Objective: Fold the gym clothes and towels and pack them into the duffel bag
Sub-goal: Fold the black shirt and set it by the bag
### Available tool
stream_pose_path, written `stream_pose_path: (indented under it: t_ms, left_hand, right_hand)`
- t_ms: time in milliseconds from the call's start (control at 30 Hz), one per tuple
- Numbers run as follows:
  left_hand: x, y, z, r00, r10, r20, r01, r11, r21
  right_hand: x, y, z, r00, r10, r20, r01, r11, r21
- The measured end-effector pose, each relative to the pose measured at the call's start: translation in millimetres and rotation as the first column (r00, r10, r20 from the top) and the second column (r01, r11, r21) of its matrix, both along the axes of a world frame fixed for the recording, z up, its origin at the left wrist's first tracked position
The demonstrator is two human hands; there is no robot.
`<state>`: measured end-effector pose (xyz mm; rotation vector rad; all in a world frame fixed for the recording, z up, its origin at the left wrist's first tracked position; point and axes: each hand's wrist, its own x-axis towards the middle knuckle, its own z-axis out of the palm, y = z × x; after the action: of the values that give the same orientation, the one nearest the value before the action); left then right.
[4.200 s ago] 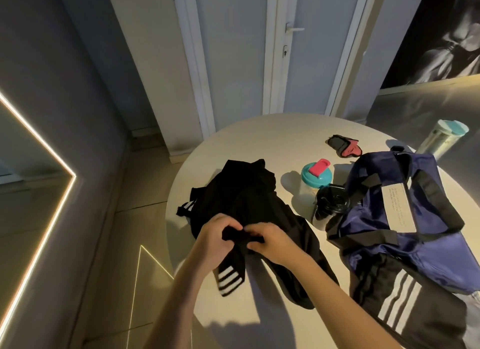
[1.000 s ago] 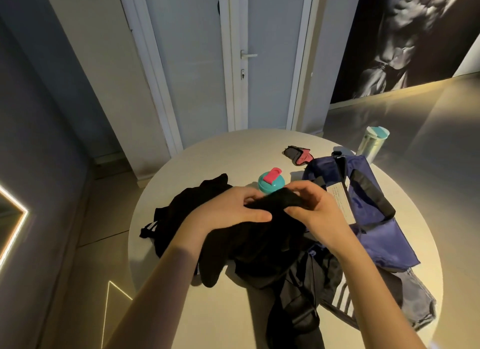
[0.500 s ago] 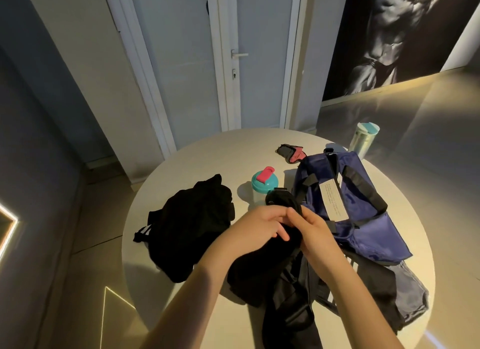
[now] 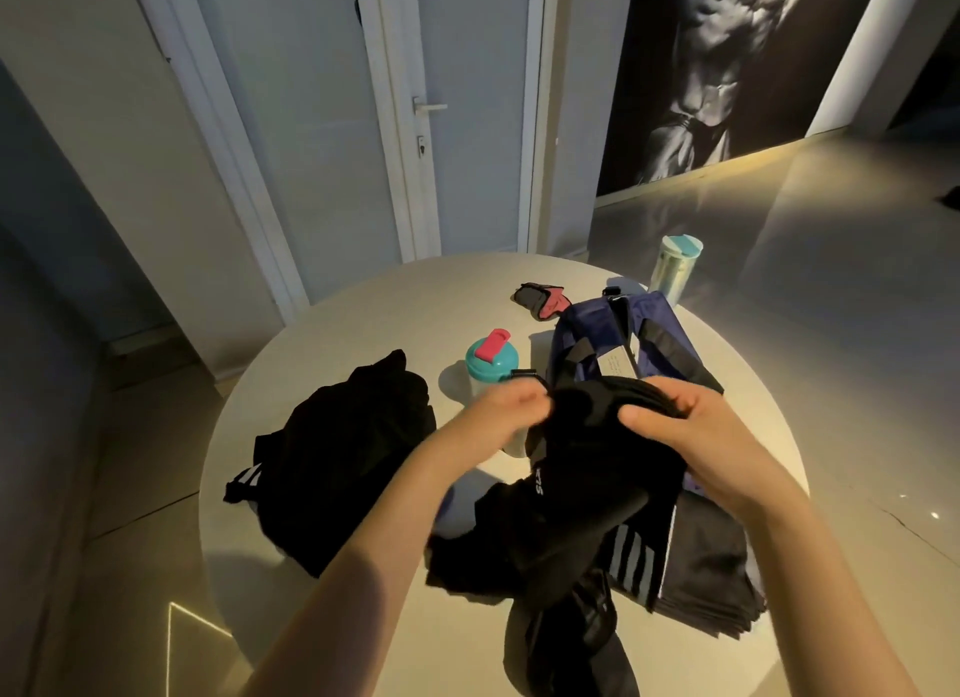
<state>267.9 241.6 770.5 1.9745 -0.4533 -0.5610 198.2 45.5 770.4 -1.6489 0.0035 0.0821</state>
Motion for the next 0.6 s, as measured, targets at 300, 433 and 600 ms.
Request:
stream_pose_path:
  t_ms: [300,433,600]
  left_hand:
    - [19,16,17,0.992,-0.081,0.1,0.082,0.997,0.001]
    - [-6,-30,-13,0.958,-0.278,-0.071,0.279,0.96,0.01]
    - [-5,-46,-27,0.974,-0.165,-0.154,0.152,0.984,-0.096]
  right_hand:
    - [-5,-20,12,0.987,-0.161,-0.029,0.16,0.987,-0.008]
    - [-1,-1,21,0.998,0.057,-0.012,-0.058,0.988,-0.146]
    - [-5,-11,23,1.0,-0.006,0.018,0.01,0.977,-0.211]
